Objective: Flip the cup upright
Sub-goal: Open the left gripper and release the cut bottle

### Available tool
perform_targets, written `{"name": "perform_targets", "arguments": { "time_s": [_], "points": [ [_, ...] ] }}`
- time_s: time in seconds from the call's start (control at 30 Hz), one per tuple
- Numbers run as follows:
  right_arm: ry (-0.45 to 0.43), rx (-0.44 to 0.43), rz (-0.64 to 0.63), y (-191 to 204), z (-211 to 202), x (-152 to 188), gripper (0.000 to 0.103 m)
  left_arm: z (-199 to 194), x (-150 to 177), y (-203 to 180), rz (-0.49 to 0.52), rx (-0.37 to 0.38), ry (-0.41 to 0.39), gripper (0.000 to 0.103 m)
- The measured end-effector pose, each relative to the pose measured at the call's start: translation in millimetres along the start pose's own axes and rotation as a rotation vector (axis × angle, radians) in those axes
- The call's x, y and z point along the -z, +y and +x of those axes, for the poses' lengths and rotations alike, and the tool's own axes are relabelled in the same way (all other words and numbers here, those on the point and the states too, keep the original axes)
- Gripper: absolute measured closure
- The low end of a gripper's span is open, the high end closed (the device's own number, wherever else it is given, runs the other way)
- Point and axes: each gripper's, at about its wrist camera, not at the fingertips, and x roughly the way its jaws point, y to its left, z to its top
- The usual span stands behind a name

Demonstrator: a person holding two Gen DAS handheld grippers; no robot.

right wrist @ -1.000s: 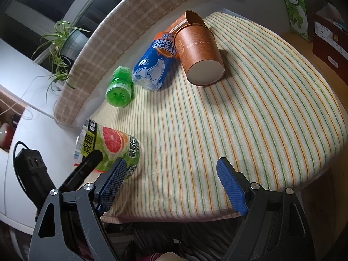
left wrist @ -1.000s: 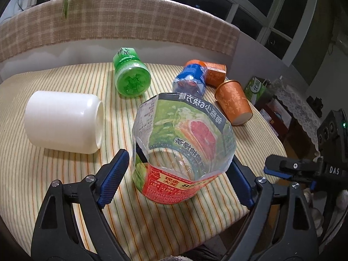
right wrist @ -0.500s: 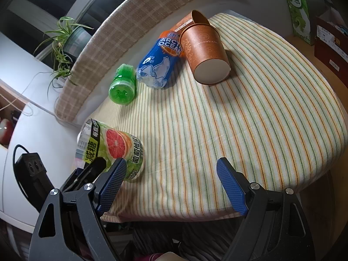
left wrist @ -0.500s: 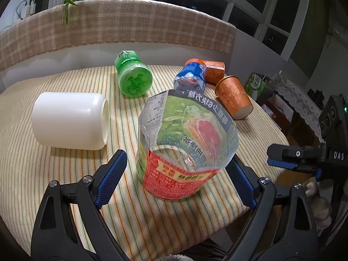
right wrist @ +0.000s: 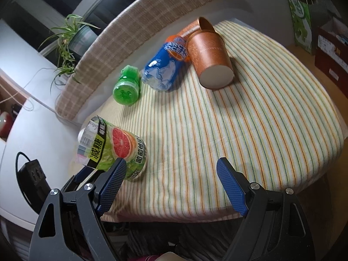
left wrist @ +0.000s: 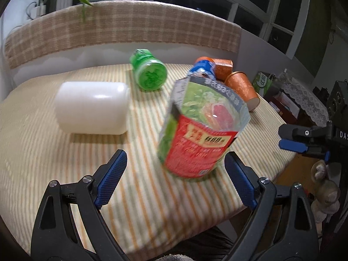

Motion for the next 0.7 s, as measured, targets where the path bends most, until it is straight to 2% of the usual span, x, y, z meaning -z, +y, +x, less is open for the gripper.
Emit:
{"name": "perform_targets", "arguments": {
  "time_s": [0.17, 0.4, 0.5, 0.7],
  "points": [
    [-0.087, 0.041, -0.1, 20, -7, 5, 0.018, -22, 2, 12, -0.017, -0.06, -0.073, 0.01],
    [-0.246, 0.124, -0.279, 52, -18, 18, 0.018, -66, -5, 19, -0.042, -0.178, -0.248, 0.01],
    [-0.302, 0.156, -0.34, 61, -20, 24, 0.018, -77, -8, 21, -0.046, -0.208, -0.296, 0.01],
    [-0.326, 0.164, -0.389, 67, -17, 31, 0.018, -90, -11, 26, -0.057, -0.243, -0.348, 0.01]
  ]
}}
